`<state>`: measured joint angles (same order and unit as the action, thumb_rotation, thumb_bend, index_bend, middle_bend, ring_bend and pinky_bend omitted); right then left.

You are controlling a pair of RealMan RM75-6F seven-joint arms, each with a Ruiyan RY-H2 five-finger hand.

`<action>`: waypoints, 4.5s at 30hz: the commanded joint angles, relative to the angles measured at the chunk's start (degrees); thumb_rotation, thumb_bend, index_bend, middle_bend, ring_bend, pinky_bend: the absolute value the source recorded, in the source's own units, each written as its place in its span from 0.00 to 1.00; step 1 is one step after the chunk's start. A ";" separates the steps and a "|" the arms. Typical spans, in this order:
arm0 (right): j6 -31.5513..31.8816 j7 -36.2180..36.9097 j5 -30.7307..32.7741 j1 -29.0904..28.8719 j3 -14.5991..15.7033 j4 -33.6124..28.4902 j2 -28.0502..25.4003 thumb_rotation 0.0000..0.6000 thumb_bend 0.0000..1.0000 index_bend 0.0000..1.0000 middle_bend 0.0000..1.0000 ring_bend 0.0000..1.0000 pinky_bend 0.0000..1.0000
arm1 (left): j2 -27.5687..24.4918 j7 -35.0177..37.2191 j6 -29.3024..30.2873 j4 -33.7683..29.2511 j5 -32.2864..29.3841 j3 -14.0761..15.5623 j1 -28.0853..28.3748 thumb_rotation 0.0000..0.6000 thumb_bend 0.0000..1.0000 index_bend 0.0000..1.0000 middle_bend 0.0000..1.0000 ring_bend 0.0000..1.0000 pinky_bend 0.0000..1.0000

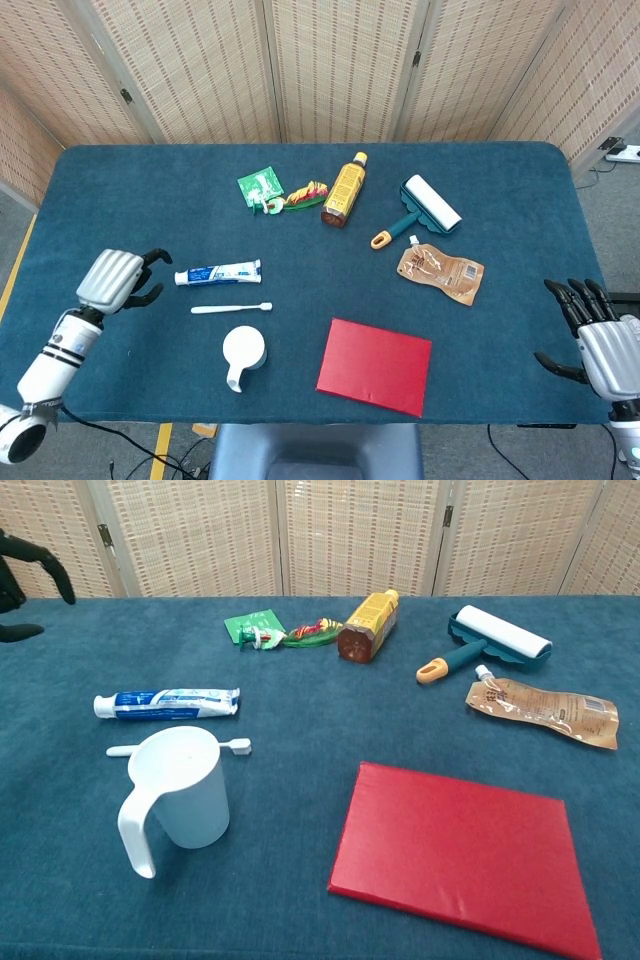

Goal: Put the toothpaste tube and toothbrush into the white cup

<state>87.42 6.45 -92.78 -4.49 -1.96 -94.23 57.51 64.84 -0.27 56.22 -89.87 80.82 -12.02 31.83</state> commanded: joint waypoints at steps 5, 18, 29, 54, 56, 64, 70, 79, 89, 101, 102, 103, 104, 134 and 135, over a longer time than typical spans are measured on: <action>0.23 -0.60 -0.10 0.11 0.04 -0.66 -0.43 1.00 0.05 0.01 0.16 0.09 0.06 | 5.80 -7.40 -7.98 2.96 -7.39 -1.38 7.57 1.00 0.38 0.36 1.00 0.94 1.00; 0.30 -1.35 -0.08 0.05 -0.09 -1.67 -1.03 1.00 0.05 0.01 0.17 0.09 0.06 | 14.44 -24.18 -17.36 11.07 -26.21 0.76 18.39 1.00 0.38 0.29 1.00 0.95 1.00; -0.11 -1.37 0.26 -0.01 -0.05 -1.82 -1.18 1.00 0.05 0.01 0.17 0.09 0.06 | 19.98 -34.26 -18.87 16.79 -43.94 4.67 25.32 0.95 0.38 0.24 1.00 0.96 1.00; -0.09 -0.49 1.01 0.38 0.01 -0.75 -0.80 1.00 0.05 0.01 0.17 0.09 0.07 | 22.16 -35.61 -13.60 14.34 -43.96 10.12 28.88 1.00 0.38 0.36 1.00 0.96 1.00; -0.04 -0.40 1.15 0.47 0.00 -0.69 -0.84 1.00 0.05 0.01 0.17 0.09 0.07 | 22.16 -35.13 -13.75 14.92 -43.47 10.27 28.62 1.00 0.38 0.37 1.00 0.96 1.00; 0.14 -0.17 0.99 0.50 -0.03 -0.42 -0.64 1.00 0.05 0.01 0.18 0.09 0.08 | 23.08 -32.98 -14.59 16.88 -42.31 10.30 27.79 1.00 0.38 0.38 1.00 0.96 1.00; 0.17 -0.15 1.14 0.60 -0.03 -0.30 -0.60 1.00 0.05 0.01 0.18 0.09 0.08 | 25.16 -31.15 -14.55 19.22 -40.78 9.57 27.31 1.00 0.38 0.39 1.00 0.96 1.00; 0.55 0.33 1.52 1.00 -0.07 0.12 -0.52 1.00 0.05 0.01 0.18 0.09 0.08 | 27.86 -24.31 -13.24 23.93 -35.39 7.02 25.10 1.00 0.38 0.53 1.00 0.97 1.00; 0.47 0.57 1.20 0.75 -0.18 0.52 -0.21 1.00 0.05 0.01 0.18 0.09 0.08 | 22.76 -4.97 -14.99 19.93 -29.95 0.01 20.23 1.00 0.38 0.66 1.00 0.98 1.00; 0.58 0.10 1.05 0.74 -0.23 0.41 -0.04 1.00 0.05 0.01 0.18 0.09 0.08 | 11.21 24.20 -15.06 10.11 -14.78 -5.70 12.14 1.00 0.38 0.67 1.00 0.98 1.00; 0.55 0.04 1.06 0.72 -0.24 0.39 0.01 1.00 0.05 0.01 0.18 0.09 0.08 | 10.29 26.29 -14.78 9.25 -13.40 -5.83 11.56 1.00 0.38 0.67 1.00 0.98 1.00; 0.48 -0.06 1.08 0.67 -0.25 0.38 0.09 1.00 0.05 0.01 0.18 0.09 0.08 | 9.12 29.03 -14.30 8.09 -11.55 -5.93 10.82 1.00 0.38 0.68 1.00 0.98 1.00; 0.43 -0.17 1.09 0.63 -0.27 0.38 0.15 1.00 0.05 0.01 0.18 0.09 0.08 | 8.27 30.96 -13.91 7.25 -10.11 -5.89 10.30 1.00 0.38 0.68 1.00 0.98 1.00; -0.15 -1.99 0.49 -0.28 -0.47 -1.18 -0.04 1.00 0.05 0.01 0.18 0.09 0.08 | -10.12 56.43 3.45 -10.73 20.19 5.65 5.49 1.00 0.38 0.69 1.00 0.98 1.00; -0.09 -2.02 0.47 -0.28 -0.49 -1.25 -0.07 1.00 0.05 0.01 0.18 0.09 0.08 | -10.42 56.52 3.94 -11.18 20.74 6.14 5.51 1.00 0.38 0.69 1.00 0.98 1.00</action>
<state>87.32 4.44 -92.31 -4.77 -2.45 -95.48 57.45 54.79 56.32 59.70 -100.59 101.08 -6.33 37.33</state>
